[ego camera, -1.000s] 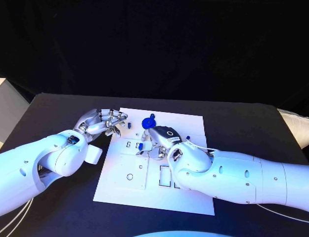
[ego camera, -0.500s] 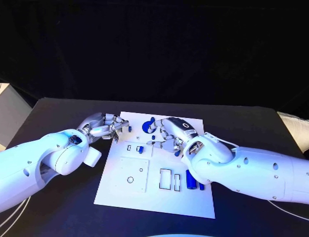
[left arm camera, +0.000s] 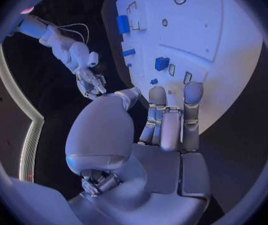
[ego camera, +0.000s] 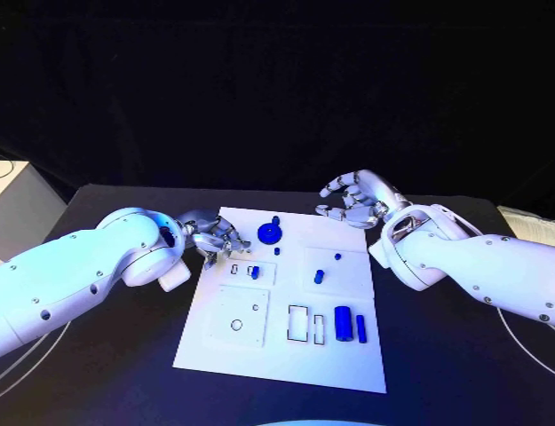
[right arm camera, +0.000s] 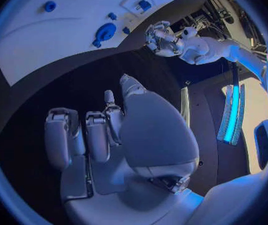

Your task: Assemble the parts on the task board

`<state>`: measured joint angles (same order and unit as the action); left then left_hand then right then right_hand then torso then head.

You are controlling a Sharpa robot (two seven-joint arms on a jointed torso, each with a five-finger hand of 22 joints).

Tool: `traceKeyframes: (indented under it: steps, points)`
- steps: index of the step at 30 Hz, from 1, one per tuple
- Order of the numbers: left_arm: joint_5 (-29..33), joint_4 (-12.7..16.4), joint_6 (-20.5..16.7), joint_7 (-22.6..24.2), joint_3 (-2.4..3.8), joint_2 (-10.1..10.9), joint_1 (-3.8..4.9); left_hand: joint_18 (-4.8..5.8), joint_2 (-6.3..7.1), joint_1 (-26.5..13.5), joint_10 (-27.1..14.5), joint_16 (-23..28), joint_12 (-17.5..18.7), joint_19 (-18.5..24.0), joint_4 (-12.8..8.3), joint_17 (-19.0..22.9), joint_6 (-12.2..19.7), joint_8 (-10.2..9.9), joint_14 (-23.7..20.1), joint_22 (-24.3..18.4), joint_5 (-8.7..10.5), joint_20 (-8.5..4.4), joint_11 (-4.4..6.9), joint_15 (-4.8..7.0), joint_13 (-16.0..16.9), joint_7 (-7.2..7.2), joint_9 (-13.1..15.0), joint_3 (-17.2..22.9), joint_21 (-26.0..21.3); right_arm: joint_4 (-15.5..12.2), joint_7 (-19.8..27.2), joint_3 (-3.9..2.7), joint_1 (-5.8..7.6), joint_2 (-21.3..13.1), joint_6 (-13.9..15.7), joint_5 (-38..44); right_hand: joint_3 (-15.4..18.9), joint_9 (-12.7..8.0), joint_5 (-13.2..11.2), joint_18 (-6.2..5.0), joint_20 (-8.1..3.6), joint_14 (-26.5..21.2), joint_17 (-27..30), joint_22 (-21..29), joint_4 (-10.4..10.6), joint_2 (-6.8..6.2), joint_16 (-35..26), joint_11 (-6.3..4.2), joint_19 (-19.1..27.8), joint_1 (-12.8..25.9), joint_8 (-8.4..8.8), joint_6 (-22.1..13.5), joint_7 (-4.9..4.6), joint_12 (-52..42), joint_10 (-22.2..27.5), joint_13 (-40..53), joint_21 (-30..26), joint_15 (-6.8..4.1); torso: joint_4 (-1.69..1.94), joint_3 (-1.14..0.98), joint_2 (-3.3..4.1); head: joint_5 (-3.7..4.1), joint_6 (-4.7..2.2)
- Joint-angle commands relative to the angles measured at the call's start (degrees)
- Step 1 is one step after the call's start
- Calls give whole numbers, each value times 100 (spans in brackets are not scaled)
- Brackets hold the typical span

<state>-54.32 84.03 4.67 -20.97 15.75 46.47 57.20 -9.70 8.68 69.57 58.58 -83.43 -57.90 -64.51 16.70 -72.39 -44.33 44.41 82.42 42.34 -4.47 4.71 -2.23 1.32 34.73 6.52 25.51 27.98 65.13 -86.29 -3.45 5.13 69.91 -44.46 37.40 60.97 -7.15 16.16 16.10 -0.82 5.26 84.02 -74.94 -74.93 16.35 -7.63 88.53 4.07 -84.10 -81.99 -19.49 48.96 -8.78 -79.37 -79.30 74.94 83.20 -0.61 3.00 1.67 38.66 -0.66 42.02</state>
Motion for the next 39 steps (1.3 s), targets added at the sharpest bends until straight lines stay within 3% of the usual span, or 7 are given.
traceKeyframes:
  steps: [1, 5, 8, 14, 19, 26, 39]
  points:
    - [-806, -107, 733, -602, -110, -169, 155, 80, -59, -66, 5, -43, -49, -54, 4, -30, 64, 24, 46, 33, 15, -13, -9, -9, 33, 5, 23, -54, 51, 86, 228, -4, 23, -23, 42, -615, -37, -6, 13, -97, 14, 519, -1216, -948, 4, -67, -17, -2, -307, -10, 33, 14, -11, 27, 43, 387, -35, 26, -14, -23, -43, -32, 19]
    - [-1107, -274, 881, -679, -277, -373, 314, 86, -51, -253, -18, -37, -86, -57, 11, -13, 112, 28, 33, 59, 25, -2, -30, -27, 62, 26, 69, -149, 79, 161, 172, -5, 38, -37, 54, -645, -39, -15, 18, -101, 16, 517, -1207, -935, 12, -87, -22, 5, -301, 11, 49, -11, -18, 40, 58, 372, -53, 30, -8, -46, -65, -42, 12]
    - [-1297, -385, 966, -716, -375, -521, 403, 88, -38, -335, 48, -53, -184, -62, 8, -55, 132, 25, 47, 79, 30, 4, -36, -33, 197, 32, 88, -202, 96, 197, 120, -6, 43, -44, 47, -651, -39, -22, 22, -104, 19, 516, -1204, -924, 15, -101, -24, 9, -295, 28, 60, -29, -22, 47, 67, 364, -68, 34, 7, -49, -81, -48, 45]
    - [-1486, -532, 1130, -761, -509, -725, 511, 91, 1, -430, 22, -58, -210, -66, 9, -67, 157, 19, 49, 102, 33, 12, -45, -41, 207, 41, 112, -279, 117, 257, 42, -6, 46, -45, 68, -652, -49, -44, 30, -119, 29, 515, -1205, -876, 14, -133, -25, 26, -270, 63, 102, -104, -42, 93, 123, 315, -133, 48, 19, -54, -94, -43, 104]
    - [-1569, -640, 1291, -789, -598, -869, 578, 94, 11, -468, 8, -59, -219, -69, 10, -67, 167, 15, 46, 117, 34, 16, -50, -45, 212, 45, 121, -308, 128, 289, -12, -6, 47, -40, 65, -650, -51, -54, 24, -120, 35, 515, -1204, -873, 16, -146, -26, 36, -268, 78, 122, -144, -52, 99, 134, 308, -138, 55, 8, -55, -78, -64, 120]
    - [-1602, -697, 1471, -811, -650, -985, 619, 96, -4, -510, 0, -62, -235, -70, 12, -77, 164, 20, 46, 129, 31, 20, -53, -50, 228, 46, 134, -328, 138, 312, -69, -6, 47, -24, 48, -648, -50, -61, 19, -120, 41, 515, -1202, -872, 26, -146, -27, 45, -267, 112, 134, -169, -61, 105, 144, 300, -141, 63, 16, -36, -53, -51, 113]
    - [-1614, -700, 1705, -836, -662, -1062, 630, 94, -14, -744, -47, -66, -283, -43, 16, -80, 160, 49, 32, 136, 37, 32, -54, -55, 255, 40, 205, -478, 156, 359, -139, -5, 43, 25, -3, -643, -23, -67, 13, -121, 54, 516, -1205, -870, 35, -158, -26, 56, -266, 232, 136, -185, -69, 100, 147, 297, -148, 75, 51, -3, -26, -12, 120]
